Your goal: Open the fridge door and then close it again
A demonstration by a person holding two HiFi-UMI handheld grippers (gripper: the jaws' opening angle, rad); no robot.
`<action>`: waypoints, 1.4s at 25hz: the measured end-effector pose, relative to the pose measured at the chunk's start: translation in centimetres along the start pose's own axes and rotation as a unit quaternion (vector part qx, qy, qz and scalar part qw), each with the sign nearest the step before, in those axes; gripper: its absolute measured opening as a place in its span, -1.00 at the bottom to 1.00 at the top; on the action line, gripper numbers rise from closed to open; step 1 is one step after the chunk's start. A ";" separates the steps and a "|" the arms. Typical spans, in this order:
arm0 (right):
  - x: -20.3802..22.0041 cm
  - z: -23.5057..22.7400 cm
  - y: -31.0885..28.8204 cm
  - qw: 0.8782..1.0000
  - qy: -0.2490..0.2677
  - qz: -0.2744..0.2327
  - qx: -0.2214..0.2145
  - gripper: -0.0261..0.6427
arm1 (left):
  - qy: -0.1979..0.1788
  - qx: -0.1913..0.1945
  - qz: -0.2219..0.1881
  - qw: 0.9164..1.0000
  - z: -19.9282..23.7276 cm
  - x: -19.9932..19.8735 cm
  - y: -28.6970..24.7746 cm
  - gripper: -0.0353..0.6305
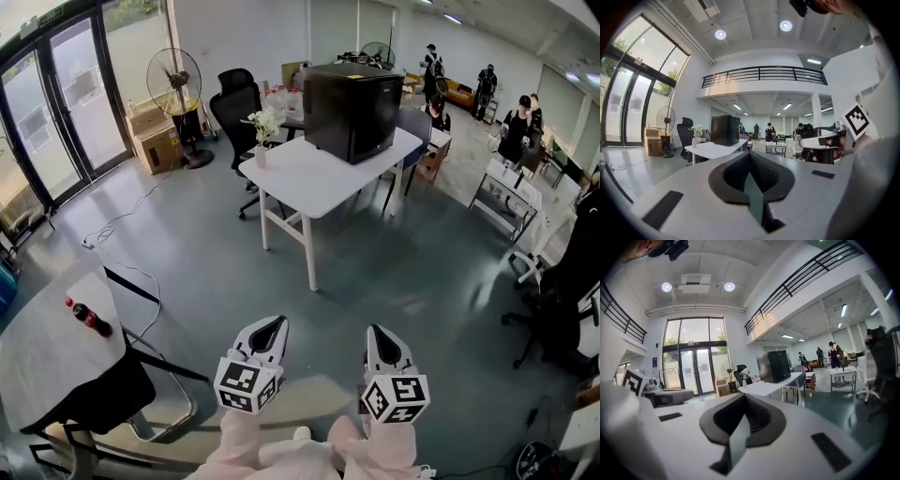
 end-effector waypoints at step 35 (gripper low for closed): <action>-8.5 -16.5 -29.2 0.999 0.031 -0.004 -0.007 -0.89 | -0.016 -0.016 -0.007 1.000 10.7 -5.6 -30.7 -0.87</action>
Point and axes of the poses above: the fingertips, and each gripper's own axes: y backward along the fingers, z to its left, x out of its underside, the point moved 9 cm from there along y, backward along the fingers, and after that the axes turned 3 degrees about y, right-handed, at the moved point
